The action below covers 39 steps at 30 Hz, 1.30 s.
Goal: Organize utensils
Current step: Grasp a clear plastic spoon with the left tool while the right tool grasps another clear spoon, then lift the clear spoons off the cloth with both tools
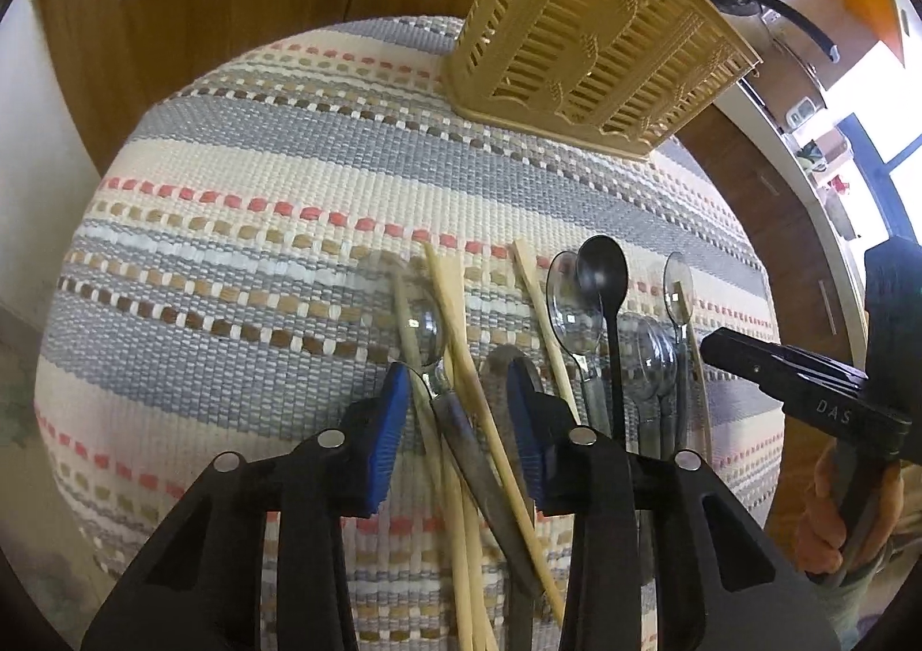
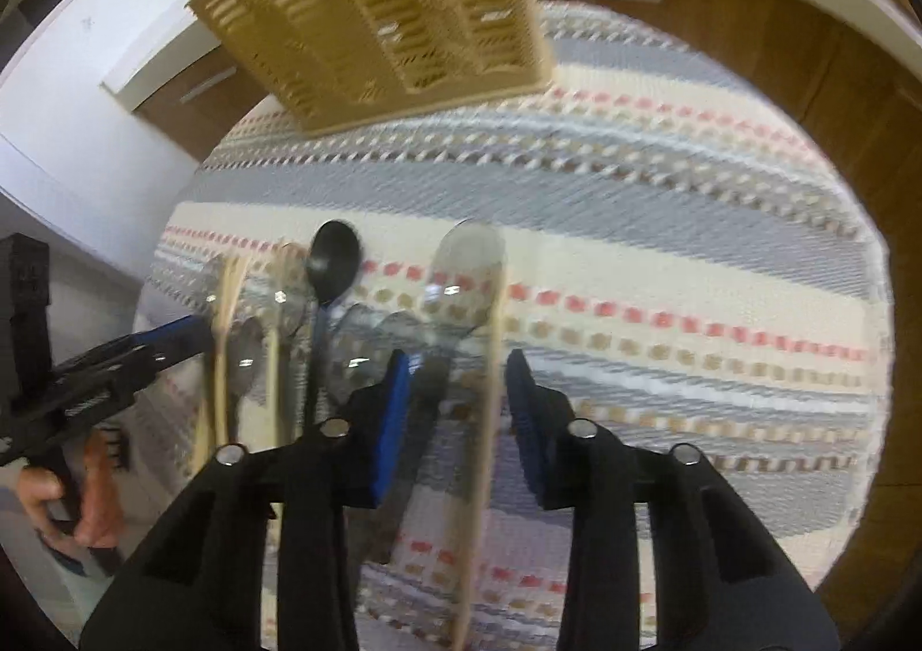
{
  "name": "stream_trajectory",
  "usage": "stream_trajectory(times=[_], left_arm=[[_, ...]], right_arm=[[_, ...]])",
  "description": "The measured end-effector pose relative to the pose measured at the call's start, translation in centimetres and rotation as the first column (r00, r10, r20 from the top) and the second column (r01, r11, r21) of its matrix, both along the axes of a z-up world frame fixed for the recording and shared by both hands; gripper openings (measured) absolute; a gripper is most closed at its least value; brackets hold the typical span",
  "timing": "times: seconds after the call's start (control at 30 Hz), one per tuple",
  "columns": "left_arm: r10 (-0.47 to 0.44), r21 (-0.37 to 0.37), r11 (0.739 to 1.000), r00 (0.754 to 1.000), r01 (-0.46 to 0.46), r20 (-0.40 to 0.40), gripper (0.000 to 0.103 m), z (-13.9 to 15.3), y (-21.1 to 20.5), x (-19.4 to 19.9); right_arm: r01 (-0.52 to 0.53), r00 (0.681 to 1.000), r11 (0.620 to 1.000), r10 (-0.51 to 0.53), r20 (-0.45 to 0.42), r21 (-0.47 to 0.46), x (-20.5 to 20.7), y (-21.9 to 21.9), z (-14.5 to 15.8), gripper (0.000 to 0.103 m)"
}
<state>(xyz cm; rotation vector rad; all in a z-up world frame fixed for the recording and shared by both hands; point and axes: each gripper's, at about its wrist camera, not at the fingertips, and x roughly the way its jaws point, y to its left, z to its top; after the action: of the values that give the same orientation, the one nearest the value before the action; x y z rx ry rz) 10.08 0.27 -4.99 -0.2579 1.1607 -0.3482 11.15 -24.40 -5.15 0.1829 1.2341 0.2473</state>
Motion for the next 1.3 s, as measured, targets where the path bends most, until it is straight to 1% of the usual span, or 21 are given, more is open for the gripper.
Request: stream_trajectory(times=[0.07, 0.17, 0.27, 0.37, 0.4, 0.43, 0.57, 0.63, 0.7, 0.8, 0.97, 1.07, 1.13, 1.2, 1.3], left_arm=[[0.008, 0.000, 1.000, 1.000, -0.008, -0.009, 0.027, -0.3, 0.1, 0.3], [0.017, -0.015, 1.000, 1.000, -0.018, -0.012, 0.024, -0.4, 0.4, 0.5], [0.011, -0.014, 1.000, 1.000, -0.011, -0.020, 0.023, -0.5, 0.6, 0.7], [-0.001, 0.011, 1.000, 1.000, 0.001, -0.021, 0.023, -0.3, 0.3, 0.9], [-0.002, 0.023, 1.000, 1.000, 0.003, -0.017, 0.023, -0.3, 0.1, 0.9], [-0.006, 0.038, 0.999, 1.000, 0.007, -0.015, 0.019, -0.3, -0.1, 0.9], [-0.027, 0.045, 0.999, 1.000, 0.027, 0.002, 0.003, 0.0, -0.9, 0.6], [-0.030, 0.030, 0.999, 0.999, 0.030, 0.013, 0.001, 0.3, -1.2, 0.5], [-0.037, 0.014, 0.999, 0.999, 0.037, 0.025, 0.001, 1.0, -0.9, 0.2], [-0.049, 0.027, 0.998, 0.998, 0.048, 0.046, 0.001, 2.0, -0.2, -0.3], [-0.030, 0.106, 0.994, 0.997, 0.023, 0.067, 0.001, 2.4, 1.3, -0.6], [-0.015, 0.102, 0.995, 0.998, 0.009, 0.059, 0.001, 1.9, 2.3, -0.6], [-0.012, 0.117, 0.993, 0.998, 0.005, 0.063, 0.001, 1.6, 2.5, -0.7], [-0.015, 0.131, 0.991, 0.998, 0.006, 0.066, 0.001, 1.4, 2.4, -0.7], [-0.015, 0.186, 0.983, 0.996, -0.001, 0.082, 0.001, 1.2, 2.2, -0.5]], right_arm=[[0.000, 1.000, 1.000, 0.000, -0.016, 0.013, 0.4, 0.5, -0.4, 0.022], [0.003, 0.998, 0.999, 0.000, -0.063, 0.050, 1.4, 1.2, -1.2, 0.021], [0.008, 0.997, 1.000, -0.007, -0.076, 0.021, 2.0, 1.8, -1.1, 0.021], [-0.012, 0.998, 0.999, 0.010, -0.068, -0.034, 2.1, 2.9, -0.7, 0.021], [-0.018, 0.998, 0.999, 0.015, -0.066, -0.051, 2.1, 3.2, -0.8, 0.013], [-0.024, 0.997, 0.998, 0.020, -0.072, -0.060, 2.3, 3.7, -1.0, 0.009], [-0.038, 0.998, 0.998, 0.035, -0.055, -0.057, 2.0, 4.1, -1.1, 0.007], [-0.039, 0.998, 0.998, 0.037, -0.047, -0.049, 1.8, 4.0, -1.0, 0.005], [-0.038, 0.998, 0.999, 0.037, -0.043, -0.036, 1.6, 3.6, -0.9, 0.002], [-0.042, 0.999, 0.999, 0.041, -0.036, -0.032, 1.6, 3.4, -0.5, 0.001], [-0.038, 0.999, 0.999, 0.037, -0.033, -0.028, 1.4, 2.0, -0.1, 0.001], [-0.025, 0.999, 1.000, 0.025, -0.042, -0.009, 1.3, 1.5, -0.1, 0.001], [-0.019, 0.998, 1.000, 0.019, -0.058, 0.002, 1.6, 1.2, -0.3, 0.002], [-0.021, 0.997, 1.000, 0.021, -0.077, -0.001, 2.0, 1.1, -0.5, 0.010], [-0.041, 0.995, 0.999, 0.040, -0.088, 0.001, 2.2, 1.5, -0.6, 0.019]])
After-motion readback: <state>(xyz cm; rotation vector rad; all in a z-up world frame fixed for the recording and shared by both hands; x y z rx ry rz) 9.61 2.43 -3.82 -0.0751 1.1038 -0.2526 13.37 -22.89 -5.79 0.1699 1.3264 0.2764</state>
